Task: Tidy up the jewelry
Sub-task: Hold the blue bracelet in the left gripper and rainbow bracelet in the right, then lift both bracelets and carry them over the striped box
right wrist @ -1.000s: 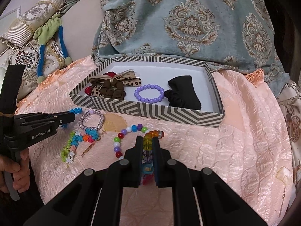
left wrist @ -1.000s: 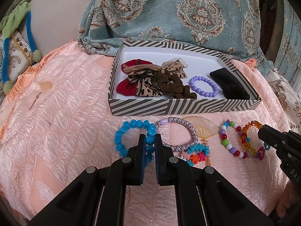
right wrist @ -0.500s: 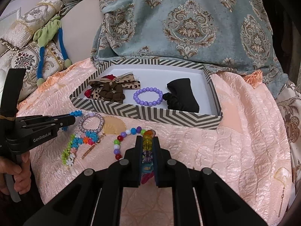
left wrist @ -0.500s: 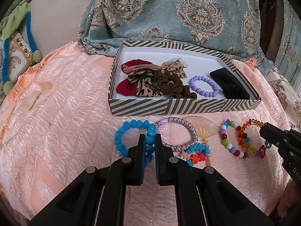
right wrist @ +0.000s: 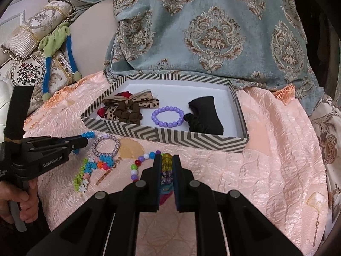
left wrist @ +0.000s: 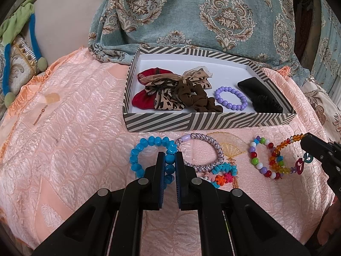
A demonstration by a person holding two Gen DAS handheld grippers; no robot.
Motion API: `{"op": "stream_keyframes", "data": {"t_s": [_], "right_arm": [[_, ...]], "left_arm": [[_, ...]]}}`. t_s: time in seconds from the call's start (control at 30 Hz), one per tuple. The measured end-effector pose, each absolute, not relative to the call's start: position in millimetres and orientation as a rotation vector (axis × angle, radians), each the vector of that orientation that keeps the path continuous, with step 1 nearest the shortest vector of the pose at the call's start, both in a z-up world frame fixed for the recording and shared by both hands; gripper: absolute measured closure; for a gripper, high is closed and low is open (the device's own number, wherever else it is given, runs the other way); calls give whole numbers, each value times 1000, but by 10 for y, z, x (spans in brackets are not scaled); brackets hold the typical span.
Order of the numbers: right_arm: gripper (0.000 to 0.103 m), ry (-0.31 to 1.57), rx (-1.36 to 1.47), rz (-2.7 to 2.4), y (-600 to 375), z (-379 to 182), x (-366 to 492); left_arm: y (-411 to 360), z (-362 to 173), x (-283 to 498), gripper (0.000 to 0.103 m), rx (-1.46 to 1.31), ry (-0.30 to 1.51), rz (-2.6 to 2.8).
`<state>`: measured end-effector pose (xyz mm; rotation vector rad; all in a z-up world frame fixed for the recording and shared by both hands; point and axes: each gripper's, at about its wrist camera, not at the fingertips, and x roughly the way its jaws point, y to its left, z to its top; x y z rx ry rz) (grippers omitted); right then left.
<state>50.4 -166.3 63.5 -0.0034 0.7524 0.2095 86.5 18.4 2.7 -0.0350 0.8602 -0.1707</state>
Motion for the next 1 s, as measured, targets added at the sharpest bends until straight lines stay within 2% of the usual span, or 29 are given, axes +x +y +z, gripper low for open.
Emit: {"op": "stream_keyframes", "data": {"t_s": [1.0], "right_arm": [[94,706,7,199,-1681,871,439]], "left_arm": [[157,94,840,103,-21,842,-164]]}}
